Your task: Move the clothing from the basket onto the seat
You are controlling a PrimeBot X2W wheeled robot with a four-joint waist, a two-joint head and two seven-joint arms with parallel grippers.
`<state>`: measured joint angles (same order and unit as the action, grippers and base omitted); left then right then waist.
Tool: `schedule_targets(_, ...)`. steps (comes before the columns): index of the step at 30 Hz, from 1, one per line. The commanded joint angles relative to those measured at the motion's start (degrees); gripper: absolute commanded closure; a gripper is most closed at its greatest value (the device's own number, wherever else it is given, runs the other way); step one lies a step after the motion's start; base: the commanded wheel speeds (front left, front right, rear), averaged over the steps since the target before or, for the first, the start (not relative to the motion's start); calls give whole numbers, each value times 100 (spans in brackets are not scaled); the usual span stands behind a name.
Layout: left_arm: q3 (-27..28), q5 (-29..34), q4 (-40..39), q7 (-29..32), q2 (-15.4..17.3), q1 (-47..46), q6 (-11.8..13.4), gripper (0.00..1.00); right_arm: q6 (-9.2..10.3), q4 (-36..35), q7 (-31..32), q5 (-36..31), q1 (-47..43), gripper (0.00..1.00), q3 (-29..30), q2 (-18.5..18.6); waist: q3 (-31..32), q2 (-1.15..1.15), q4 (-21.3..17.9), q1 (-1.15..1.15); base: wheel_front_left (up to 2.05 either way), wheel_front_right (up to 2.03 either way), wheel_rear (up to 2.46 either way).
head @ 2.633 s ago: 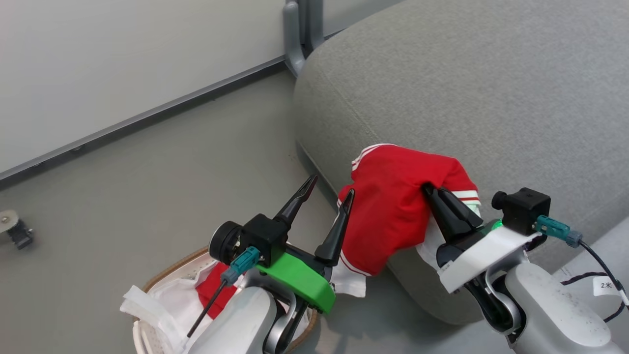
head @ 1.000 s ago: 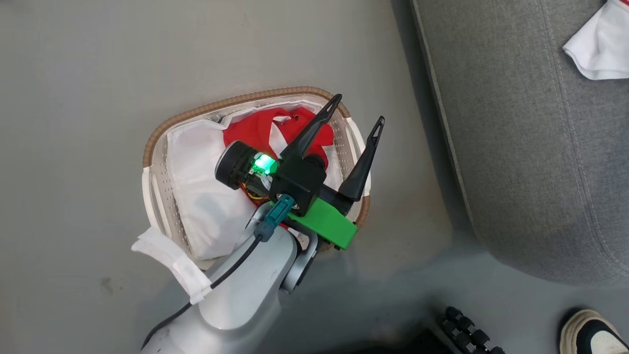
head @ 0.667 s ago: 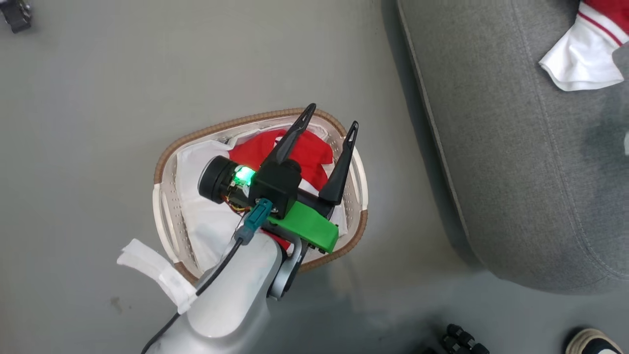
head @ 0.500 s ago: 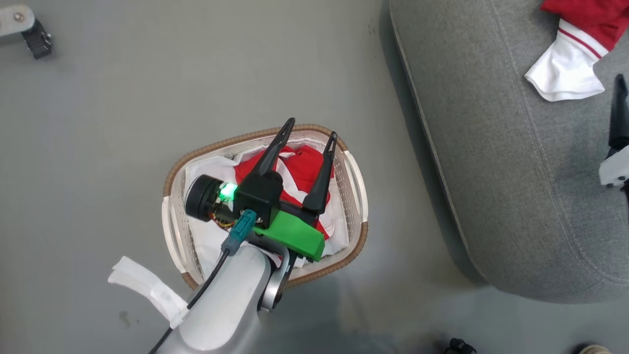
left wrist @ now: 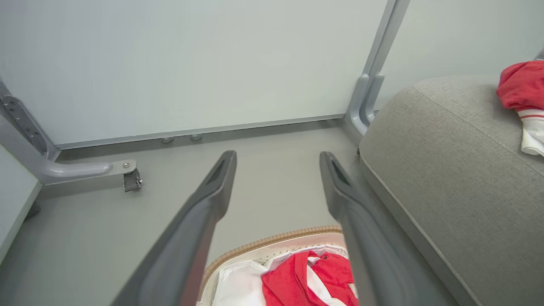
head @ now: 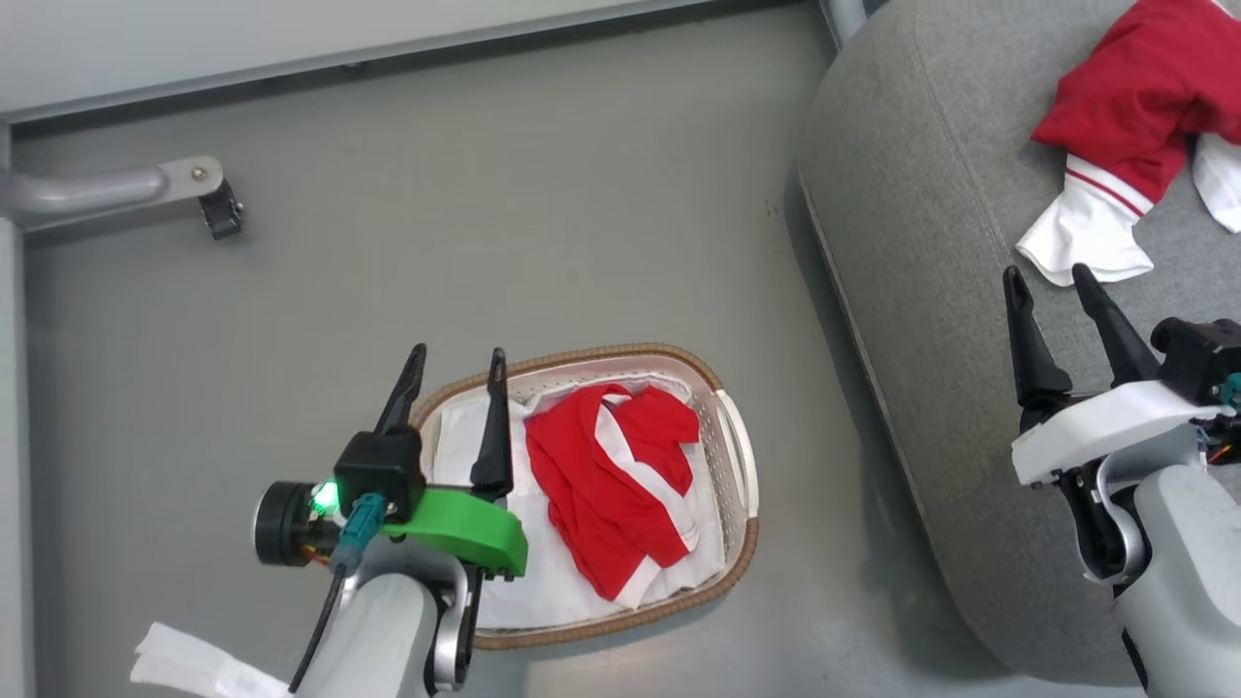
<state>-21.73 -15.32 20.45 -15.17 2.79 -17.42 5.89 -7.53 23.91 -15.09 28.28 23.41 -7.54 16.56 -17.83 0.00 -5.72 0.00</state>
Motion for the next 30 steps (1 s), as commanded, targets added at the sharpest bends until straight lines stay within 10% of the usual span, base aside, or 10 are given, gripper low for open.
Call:
schedule_targets(1, 109, 70, 36, 3, 22, 181, -35, 0, 8, -47, -9, -25, -165, 0, 24, -16, 429, 0, 317, 0, 0, 0, 0)
schedule_targets(30, 1648, 224, -123, 3, 22, 1999, -384, 0, 8, -265, -9, -582, -1840, 0, -382, -574, 1719, 0, 555, 0, 0, 0, 0)
